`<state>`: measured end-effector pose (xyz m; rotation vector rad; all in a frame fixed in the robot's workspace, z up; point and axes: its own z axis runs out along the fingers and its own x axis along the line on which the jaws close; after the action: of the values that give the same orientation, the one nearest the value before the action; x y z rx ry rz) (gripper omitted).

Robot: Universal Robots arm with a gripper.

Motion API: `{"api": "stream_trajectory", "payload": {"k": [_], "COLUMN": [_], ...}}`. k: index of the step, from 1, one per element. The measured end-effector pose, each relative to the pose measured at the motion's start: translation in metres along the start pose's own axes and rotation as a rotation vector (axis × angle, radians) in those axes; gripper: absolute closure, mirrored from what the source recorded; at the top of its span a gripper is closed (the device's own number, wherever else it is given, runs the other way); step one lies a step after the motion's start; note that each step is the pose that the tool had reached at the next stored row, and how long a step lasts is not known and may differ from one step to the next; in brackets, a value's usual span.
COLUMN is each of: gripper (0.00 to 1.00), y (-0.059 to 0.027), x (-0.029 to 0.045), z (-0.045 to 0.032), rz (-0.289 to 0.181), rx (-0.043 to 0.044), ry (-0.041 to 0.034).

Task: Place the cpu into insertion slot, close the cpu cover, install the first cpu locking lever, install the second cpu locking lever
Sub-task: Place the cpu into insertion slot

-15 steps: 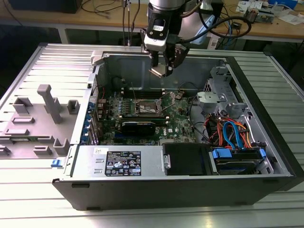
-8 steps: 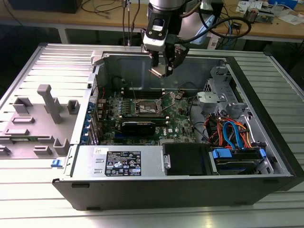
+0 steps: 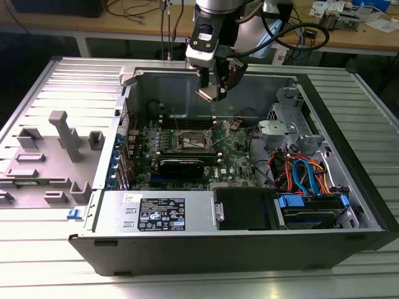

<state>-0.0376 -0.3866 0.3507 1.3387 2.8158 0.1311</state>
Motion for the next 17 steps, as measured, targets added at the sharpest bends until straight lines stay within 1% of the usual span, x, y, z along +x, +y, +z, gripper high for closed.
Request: {"api": "stream_trajectory", "payload": {"k": [6,17], "gripper": [0.46,0.46], "y": [-0.0001,0.0000], "x": [-0.0001,0.0000], "z": [0.0004,0.0004], "rz": [0.034,0.035], "rx": [-0.0006,-0.0006], "ry": [-0.0028,-0.0029]}}
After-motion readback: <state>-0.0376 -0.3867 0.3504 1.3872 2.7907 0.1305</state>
